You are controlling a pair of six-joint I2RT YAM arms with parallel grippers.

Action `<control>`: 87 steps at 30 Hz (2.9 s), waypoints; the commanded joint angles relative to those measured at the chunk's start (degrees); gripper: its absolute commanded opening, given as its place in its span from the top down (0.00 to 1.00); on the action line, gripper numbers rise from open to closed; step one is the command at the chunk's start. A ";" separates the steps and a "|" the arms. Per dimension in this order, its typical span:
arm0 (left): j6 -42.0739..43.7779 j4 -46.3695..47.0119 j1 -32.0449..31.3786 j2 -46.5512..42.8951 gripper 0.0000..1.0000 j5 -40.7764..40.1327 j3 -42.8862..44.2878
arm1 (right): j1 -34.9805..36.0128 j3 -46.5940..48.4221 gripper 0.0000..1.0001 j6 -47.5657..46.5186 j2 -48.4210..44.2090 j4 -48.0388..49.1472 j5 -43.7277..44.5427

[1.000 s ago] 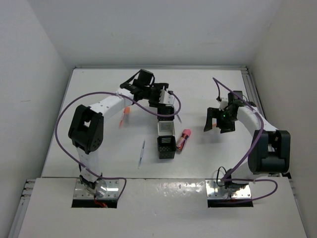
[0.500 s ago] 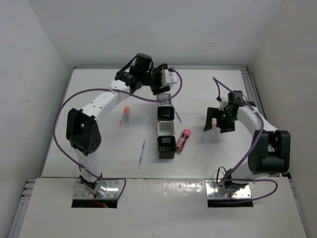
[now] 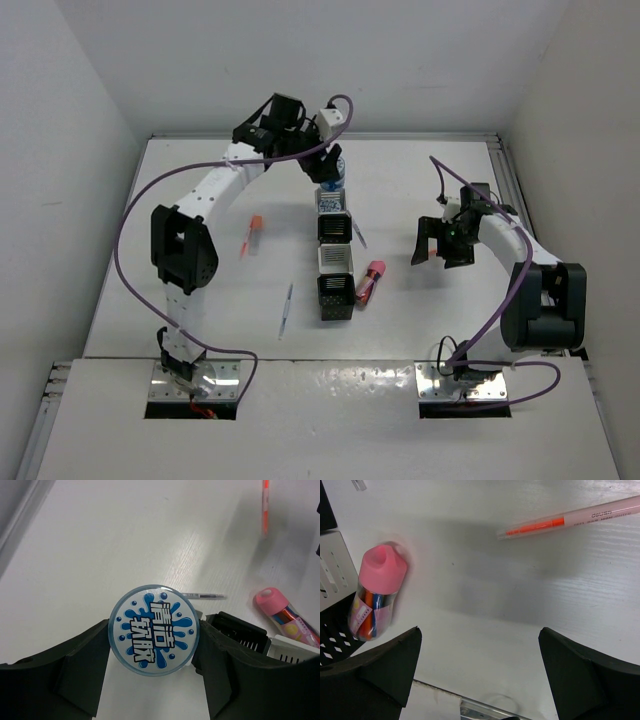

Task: Sort the stationery into containers
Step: Place the stationery into the container, then grab a piece of stationery with the left arm

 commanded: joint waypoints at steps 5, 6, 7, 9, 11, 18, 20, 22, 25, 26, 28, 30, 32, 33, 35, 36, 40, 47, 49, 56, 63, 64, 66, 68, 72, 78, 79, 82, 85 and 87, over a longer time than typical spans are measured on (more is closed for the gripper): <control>-5.07 1.34 0.19 0.93 0.81 0.12 -0.74 | -0.36 2.11 0.02 0.34 0.58 0.55 -1.40; -5.07 1.60 0.27 0.84 0.81 0.12 -1.44 | -0.36 2.20 0.02 0.17 0.66 0.46 -1.31; -5.16 1.60 0.19 0.84 0.81 0.12 -1.79 | -0.36 2.29 0.02 -0.01 0.67 0.38 -1.40; -4.90 1.60 0.19 0.76 0.81 0.04 -2.50 | -0.36 2.20 0.02 -0.01 0.67 0.29 -1.31; -4.37 1.52 0.27 0.76 0.81 -0.14 -3.46 | -0.36 2.20 0.02 -0.10 0.75 0.38 -1.22; -3.93 2.66 0.27 1.37 0.81 -0.05 -5.05 | -0.36 2.64 0.02 -0.01 1.28 0.20 -1.40; -3.49 2.83 0.27 1.98 0.81 -0.05 -4.87 | -0.36 2.55 0.02 -0.01 1.28 0.20 -1.40; -3.31 2.84 0.27 2.34 0.81 -0.23 -4.52 | -0.36 2.55 0.02 -0.01 1.28 0.20 -1.49; -3.23 3.10 0.19 3.21 0.81 -0.40 -4.00 | -0.36 2.29 0.02 -0.01 1.28 0.29 -1.40; -3.14 3.01 0.10 3.48 0.81 -0.40 -3.30 | -0.36 2.29 0.02 -0.01 1.37 0.37 -1.40; -2.96 2.83 0.01 4.01 0.81 -0.58 -2.59 | -0.36 2.29 0.02 -0.01 1.46 0.37 -1.40; -2.88 2.92 0.01 4.62 0.81 -0.84 -2.15 | -0.36 2.46 0.02 -0.01 1.54 0.29 -1.49; -2.87 3.01 -0.17 5.15 0.81 -0.93 -1.89 | -0.36 2.46 0.02 -0.01 1.72 0.29 -1.49; -2.70 3.10 -0.17 5.24 0.81 -1.11 -1.97 | -0.36 2.46 0.02 -0.01 1.72 0.29 -1.40; -2.44 3.19 -0.17 5.59 0.81 -1.20 -1.97 | -0.36 2.55 0.02 -0.01 1.81 0.11 -1.40; -2.26 3.45 -0.17 5.50 0.81 -1.28 -2.50 | -0.36 2.47 0.02 -0.01 1.98 0.20 -1.40; -1.82 5.29 -0.25 4.89 0.80 -1.90 -4.69 | -0.36 2.38 0.02 -0.19 1.98 0.11 -1.49; -2.43 9.16 -0.17 2.16 0.45 -1.20 -9.26 | -0.36 2.55 0.02 -0.10 1.90 0.02 -1.49; -2.61 9.86 -0.17 1.11 0.36 -0.93 -10.23 | -0.36 2.55 0.02 -0.01 1.81 -0.15 -1.49; -3.58 11.01 -0.34 -3.38 0.14 1.00 -11.99 | -0.36 2.55 0.02 -0.19 0.67 -0.68 -1.49; -6.82 13.72 -0.43 -13.37 0.14 -1.36 -14.89 | -0.36 2.99 0.02 0.07 -0.91 -1.03 -1.75; -8.13 14.52 -0.34 -14.87 0.14 -2.50 -15.33 | -0.36 3.17 0.02 0.16 -1.09 -1.21 -1.75; -9.11 14.62 -0.17 -18.74 0.15 -7.05 -15.86 | -0.36 3.60 0.02 -0.01 -1.79 -1.56 -1.75; -9.99 12.69 0.36 -21.99 0.17 -9.18 -16.03 | -0.36 3.87 0.02 -0.36 -2.75 -1.91 -1.66; -16.74 9.78 0.97 -27.01 0.51 -29.19 -21.81 | -0.36 3.78 0.02 -1.42 -4.52 -2.09 -0.61; -22.82 6.53 5.37 -33.52 0.58 -37.14 -34.64 | -0.36 2.91 0.03 -2.91 -5.92 -1.56 2.11; -23.17 5.31 6.24 -33.52 0.57 -37.23 -35.80 | -0.36 2.73 0.03 -3.00 -6.01 -1.38 3.25; -24.05 4.68 7.83 -32.74 0.52 -39.42 -40.37 | -0.36 2.20 0.06 -3.00 -6.36 0.02 6.06; -23.44 4.68 9.94 -29.93 0.46 -39.95 -42.40 | -0.36 1.94 0.12 -2.83 -6.45 0.64 8.61; -22.83 3.20 11.34 -26.34 0.45 -40.39 -41.10 | -0.45 1.85 0.17 -2.65 -6.63 0.99 9.41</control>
